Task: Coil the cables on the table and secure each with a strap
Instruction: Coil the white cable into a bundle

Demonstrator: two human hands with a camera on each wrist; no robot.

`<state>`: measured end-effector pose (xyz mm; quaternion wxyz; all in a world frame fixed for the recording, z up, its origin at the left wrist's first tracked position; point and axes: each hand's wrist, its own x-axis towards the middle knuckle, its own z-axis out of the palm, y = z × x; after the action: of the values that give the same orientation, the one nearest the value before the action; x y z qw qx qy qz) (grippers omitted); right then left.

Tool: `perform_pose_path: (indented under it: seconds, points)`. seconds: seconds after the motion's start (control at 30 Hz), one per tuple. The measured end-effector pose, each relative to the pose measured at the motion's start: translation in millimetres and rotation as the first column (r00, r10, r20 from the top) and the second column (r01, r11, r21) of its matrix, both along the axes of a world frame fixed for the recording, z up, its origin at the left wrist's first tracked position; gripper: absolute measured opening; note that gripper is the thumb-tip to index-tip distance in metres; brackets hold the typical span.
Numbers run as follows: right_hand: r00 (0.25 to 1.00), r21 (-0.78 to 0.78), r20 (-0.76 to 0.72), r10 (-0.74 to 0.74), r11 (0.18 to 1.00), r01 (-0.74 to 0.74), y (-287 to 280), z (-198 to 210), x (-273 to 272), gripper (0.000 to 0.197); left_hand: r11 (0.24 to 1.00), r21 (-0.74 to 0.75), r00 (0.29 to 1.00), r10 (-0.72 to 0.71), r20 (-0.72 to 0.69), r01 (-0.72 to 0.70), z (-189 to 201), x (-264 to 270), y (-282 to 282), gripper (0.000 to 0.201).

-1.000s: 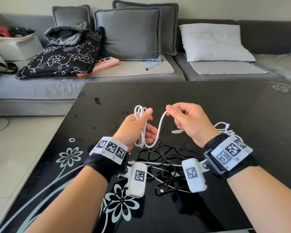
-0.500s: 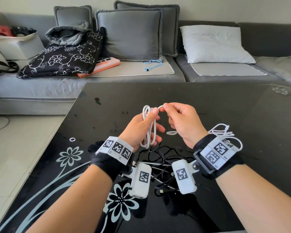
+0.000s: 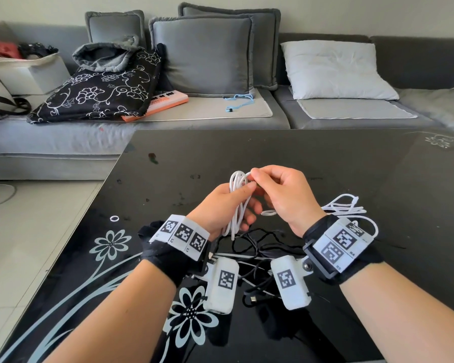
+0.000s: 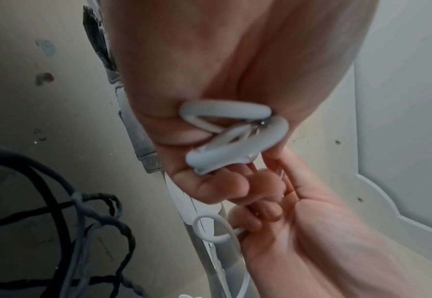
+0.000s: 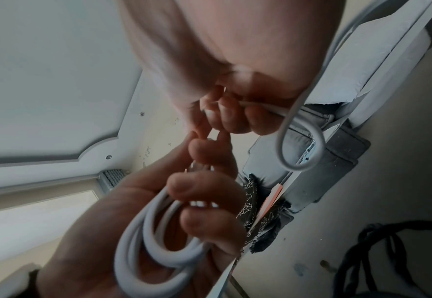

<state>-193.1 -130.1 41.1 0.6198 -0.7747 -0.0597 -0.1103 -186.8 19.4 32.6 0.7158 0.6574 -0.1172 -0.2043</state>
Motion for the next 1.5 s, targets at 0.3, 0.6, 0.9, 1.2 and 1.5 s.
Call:
perform_pose_path:
  seconds: [0.3, 0.6, 0.9, 1.2, 1.5]
  points:
    - [1.000, -0.027, -0.003, -0.008, 1.000, 0.007, -1.4, -3.9, -0.5, 0.017, 0.973, -0.201, 0.992, 0.098, -0.082, -0.113, 8.5, 0.1, 5.2, 0.036]
    - [1.000, -0.119, -0.002, -0.003, 0.993, 0.003, -6.3, -8.2, 2.5, 0.013, 0.944, -0.237, 0.973, 0.226, -0.048, -0.231, 1.7, 3.5, -1.9, 0.032]
    - [1.000, -0.315, -0.030, -0.006, 0.949, -0.003, -21.2, -19.3, 11.2, 0.006, 0.886, -0.366, 0.959, 0.260, -0.113, -0.284, 3.1, 11.2, 9.7, 0.039]
    - [0.997, -0.372, -0.077, -0.028, 0.928, -0.002, -27.6, -14.5, 8.2, 0.009, 0.784, -0.497, 0.929, 0.312, -0.201, -0.371, 7.6, 21.3, 25.6, 0.035]
    - [0.982, -0.446, -0.189, -0.023, 0.893, -0.065, -27.2, -9.9, 8.1, 0.016, 0.722, -0.524, 0.892, 0.377, -0.250, -0.452, 8.8, 27.5, 34.1, 0.033]
